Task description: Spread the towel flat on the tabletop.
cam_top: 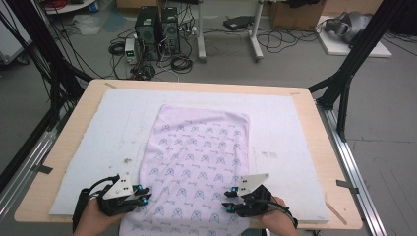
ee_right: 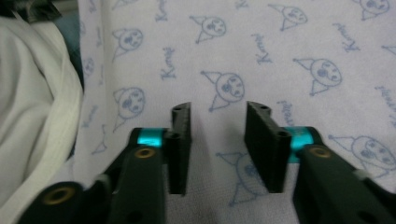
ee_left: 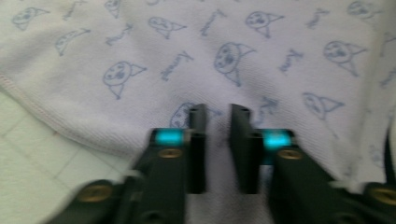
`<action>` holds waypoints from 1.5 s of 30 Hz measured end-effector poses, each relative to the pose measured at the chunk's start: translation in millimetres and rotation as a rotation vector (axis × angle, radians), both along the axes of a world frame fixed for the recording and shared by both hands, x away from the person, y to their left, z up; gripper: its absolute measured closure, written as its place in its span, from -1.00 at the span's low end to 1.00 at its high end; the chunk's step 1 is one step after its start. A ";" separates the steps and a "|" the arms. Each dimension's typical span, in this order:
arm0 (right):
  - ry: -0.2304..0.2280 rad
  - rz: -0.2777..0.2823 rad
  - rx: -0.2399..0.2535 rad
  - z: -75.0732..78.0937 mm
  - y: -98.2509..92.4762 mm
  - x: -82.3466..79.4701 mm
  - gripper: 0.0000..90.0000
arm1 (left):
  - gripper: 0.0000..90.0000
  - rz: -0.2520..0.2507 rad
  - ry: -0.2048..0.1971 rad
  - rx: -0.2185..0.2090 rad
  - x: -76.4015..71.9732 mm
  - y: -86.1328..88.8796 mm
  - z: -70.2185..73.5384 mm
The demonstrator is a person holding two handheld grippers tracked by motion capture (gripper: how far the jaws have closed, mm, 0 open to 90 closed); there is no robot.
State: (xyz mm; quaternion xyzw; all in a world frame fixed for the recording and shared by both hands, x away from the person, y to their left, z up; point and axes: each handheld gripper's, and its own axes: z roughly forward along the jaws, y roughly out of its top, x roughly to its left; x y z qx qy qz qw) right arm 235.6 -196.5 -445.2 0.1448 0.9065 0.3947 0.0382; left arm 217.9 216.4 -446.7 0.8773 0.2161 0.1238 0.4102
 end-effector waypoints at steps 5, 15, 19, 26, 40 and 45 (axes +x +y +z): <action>-0.007 -0.004 0.009 -0.8 -2.3 0.0 0.49 | 0.96 0.028 -0.017 0.003 -10.3 4.3 0.0; 0.022 -0.011 0.005 4.5 -4.6 -1.9 0.26 | 0.94 0.029 0.012 -0.022 -21.1 12.9 1.9; 0.021 -0.064 0.032 9.6 -9.0 10.3 0.12 | 0.60 0.045 0.004 -0.054 -11.8 13.2 8.9; -0.024 -0.193 0.046 21.5 -19.1 37.2 -0.13 | 0.31 0.089 -0.003 -0.095 15.7 12.3 19.4; -0.036 -0.294 0.100 49.8 -27.9 96.3 -0.44 | -0.06 0.197 -0.020 -0.140 85.3 7.6 46.6; -0.021 -0.301 0.089 53.0 -27.0 112.5 -0.52 | -0.10 0.212 -0.023 -0.139 98.4 5.1 50.6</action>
